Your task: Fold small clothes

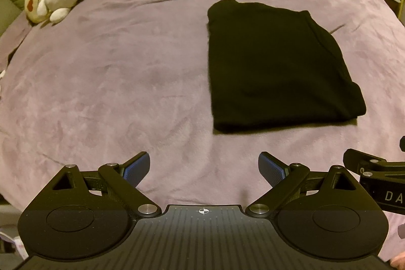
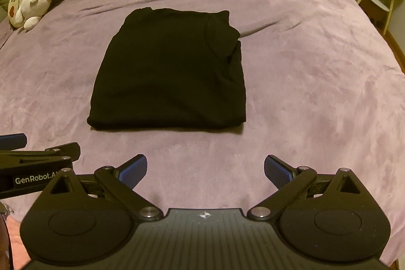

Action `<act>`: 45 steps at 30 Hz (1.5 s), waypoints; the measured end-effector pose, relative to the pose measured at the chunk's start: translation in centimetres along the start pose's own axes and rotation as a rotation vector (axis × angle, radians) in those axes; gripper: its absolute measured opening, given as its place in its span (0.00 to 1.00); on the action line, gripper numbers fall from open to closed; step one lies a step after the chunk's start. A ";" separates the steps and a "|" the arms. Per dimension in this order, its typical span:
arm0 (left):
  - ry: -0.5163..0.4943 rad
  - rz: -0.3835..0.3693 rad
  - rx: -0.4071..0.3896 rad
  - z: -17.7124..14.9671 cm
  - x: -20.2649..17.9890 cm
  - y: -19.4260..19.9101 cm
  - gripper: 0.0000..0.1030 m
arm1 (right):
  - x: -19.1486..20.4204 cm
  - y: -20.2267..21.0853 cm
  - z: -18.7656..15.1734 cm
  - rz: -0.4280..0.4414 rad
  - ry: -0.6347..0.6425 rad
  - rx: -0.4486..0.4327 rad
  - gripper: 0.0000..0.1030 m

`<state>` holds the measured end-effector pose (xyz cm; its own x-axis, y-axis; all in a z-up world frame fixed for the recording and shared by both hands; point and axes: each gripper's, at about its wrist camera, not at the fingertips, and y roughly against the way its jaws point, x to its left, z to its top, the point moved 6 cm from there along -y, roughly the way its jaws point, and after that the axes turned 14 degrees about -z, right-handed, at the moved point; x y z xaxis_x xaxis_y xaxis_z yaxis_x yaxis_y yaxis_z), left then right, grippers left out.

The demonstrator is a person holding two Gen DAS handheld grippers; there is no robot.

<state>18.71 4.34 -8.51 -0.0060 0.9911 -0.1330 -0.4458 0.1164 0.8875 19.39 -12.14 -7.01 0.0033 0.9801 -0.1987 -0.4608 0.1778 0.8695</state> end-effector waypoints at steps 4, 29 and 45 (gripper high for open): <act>-0.003 -0.003 0.004 -0.1 -0.1 0.0 0.93 | 0.0 0.0 0.0 -0.003 -0.002 0.002 0.96; 0.001 -0.033 0.041 -0.5 -0.4 -1.1 0.93 | -0.1 -0.8 -0.4 -0.007 0.002 0.028 0.96; 0.001 -0.047 0.055 -0.5 -0.7 -1.8 0.93 | -0.5 -1.4 -0.4 -0.009 -0.003 0.042 0.96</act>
<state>19.08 3.46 -10.21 0.0133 0.9844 -0.1757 -0.3958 0.1665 0.9031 19.67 -12.90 -8.37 0.0096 0.9786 -0.2055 -0.4229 0.1902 0.8860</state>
